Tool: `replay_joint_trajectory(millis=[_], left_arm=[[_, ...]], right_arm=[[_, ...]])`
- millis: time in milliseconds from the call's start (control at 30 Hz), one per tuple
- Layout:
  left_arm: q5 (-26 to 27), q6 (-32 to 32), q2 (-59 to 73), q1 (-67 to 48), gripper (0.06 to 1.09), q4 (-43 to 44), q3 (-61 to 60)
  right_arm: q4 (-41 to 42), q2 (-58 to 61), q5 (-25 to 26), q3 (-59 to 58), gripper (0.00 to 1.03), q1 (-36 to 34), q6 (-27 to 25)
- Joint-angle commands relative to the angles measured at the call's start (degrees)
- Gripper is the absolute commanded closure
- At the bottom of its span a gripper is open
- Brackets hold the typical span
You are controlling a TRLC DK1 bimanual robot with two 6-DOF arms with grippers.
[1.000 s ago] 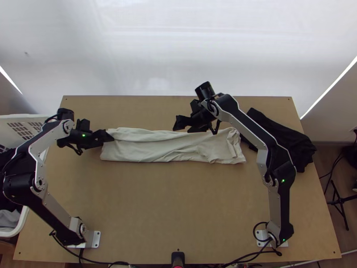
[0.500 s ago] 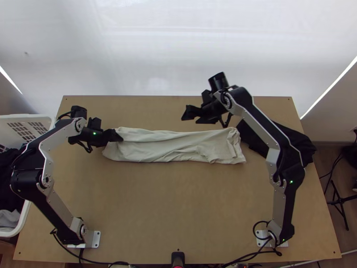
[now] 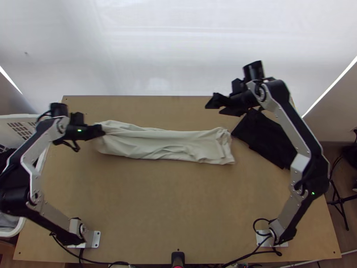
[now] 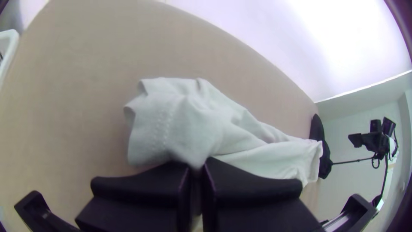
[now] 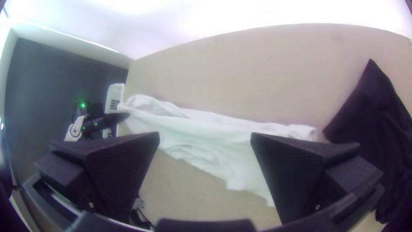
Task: Fold the t-shirt
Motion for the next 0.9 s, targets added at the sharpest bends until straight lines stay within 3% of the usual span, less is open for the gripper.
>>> replay_joint_trajectory(millis=[0, 167, 300, 567, 867], left_arm=[[-2.0, 6.5, -6.3, 11.7, 1.05, -4.8, 1.3], [-6.1, 11.7, -0.7, 21.4, 1.05, -9.9, 6.9], [-9.8, 11.7, -1.4, 20.1, 1.05, -20.5, 11.7], [-10.7, 2.5, -5.7, -5.4, 1.05, -34.7, 22.8], [-11.8, -8.5, 3.7, -33.6, 1.05, -35.4, 35.5]], right_arm=[[-0.6, -7.4, -0.9, -5.8, 0.04, -5.6, -1.6], [-0.6, -10.5, -1.1, -8.6, 0.04, -7.2, -2.4], [-0.6, -12.2, -1.1, -9.9, 0.04, -7.3, -2.4], [-0.6, -14.0, -1.2, -10.9, 0.04, -7.0, -2.1], [-0.6, -16.2, -1.2, -11.0, 0.04, -7.7, -1.1]])
